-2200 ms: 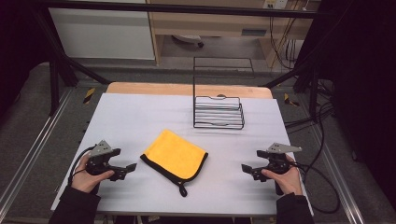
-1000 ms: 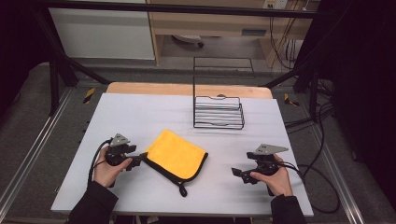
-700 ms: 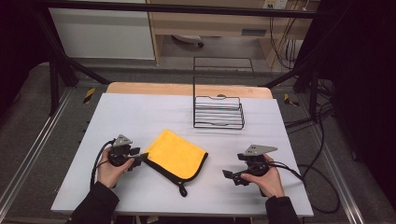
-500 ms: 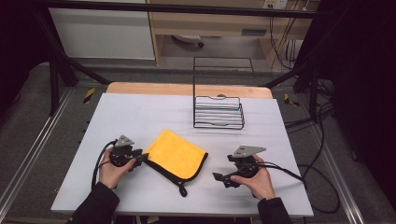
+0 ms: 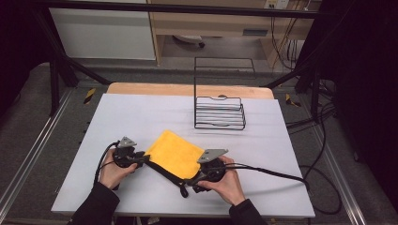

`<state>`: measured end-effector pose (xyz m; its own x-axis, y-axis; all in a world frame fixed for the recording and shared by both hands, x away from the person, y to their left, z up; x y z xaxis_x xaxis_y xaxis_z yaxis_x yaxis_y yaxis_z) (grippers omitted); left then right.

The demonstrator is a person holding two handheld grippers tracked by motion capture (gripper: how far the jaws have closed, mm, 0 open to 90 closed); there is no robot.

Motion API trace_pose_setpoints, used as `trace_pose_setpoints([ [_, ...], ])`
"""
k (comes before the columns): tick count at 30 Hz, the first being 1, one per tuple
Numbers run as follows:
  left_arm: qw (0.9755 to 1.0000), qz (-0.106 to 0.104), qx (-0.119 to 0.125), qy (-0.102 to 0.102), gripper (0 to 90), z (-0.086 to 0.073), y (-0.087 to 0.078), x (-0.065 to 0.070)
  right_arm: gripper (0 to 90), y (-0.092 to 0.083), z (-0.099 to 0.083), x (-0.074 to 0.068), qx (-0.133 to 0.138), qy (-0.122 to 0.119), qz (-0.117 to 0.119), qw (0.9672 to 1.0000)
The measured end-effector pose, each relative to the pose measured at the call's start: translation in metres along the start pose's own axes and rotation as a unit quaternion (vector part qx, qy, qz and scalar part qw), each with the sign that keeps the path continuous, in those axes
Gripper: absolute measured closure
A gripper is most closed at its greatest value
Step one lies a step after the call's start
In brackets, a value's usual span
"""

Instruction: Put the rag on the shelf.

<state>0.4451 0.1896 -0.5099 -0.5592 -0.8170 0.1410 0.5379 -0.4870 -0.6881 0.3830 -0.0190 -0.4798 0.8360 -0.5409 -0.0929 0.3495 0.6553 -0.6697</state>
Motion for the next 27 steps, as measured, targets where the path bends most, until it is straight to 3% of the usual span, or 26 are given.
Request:
trace_pose_setpoints([
  [5,1.0,0.004,-0.002,0.004,66.3,0.001,0.001,0.0,22.8,0.021,0.005,-0.015,-0.015,-0.018,0.005,0.9997],
  [11,1.0,0.005,-0.005,0.0,68.6,0.001,0.001,0.001,33.2,0.036,0.001,-0.021,-0.035,-0.042,-0.001,0.9985],
  [18,0.9999,0.013,-0.01,0.001,70.5,0.002,0.002,0.002,51.0,0.04,-0.003,-0.021,-0.041,-0.058,-0.01,0.9975],
  [22,0.9998,0.016,-0.009,0.0,70.9,0.003,0.002,0.002,54.0,0.044,-0.004,-0.024,-0.058,-0.092,-0.023,0.9938],
  [27,0.9998,0.019,-0.008,0.0,71.6,0.003,0.002,0.002,62.0,0.045,-0.003,-0.021,-0.066,-0.091,-0.025,0.9933],
])
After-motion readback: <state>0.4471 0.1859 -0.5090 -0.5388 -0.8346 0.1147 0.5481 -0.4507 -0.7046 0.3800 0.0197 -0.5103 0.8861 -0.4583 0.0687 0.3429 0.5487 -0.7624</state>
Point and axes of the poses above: each handheld gripper's, and its own axes: y roughly forward along the jaws, z roughly out of its top, x roughly to its right, the point moved 9 cm from there along y, roughly forward along the jaws
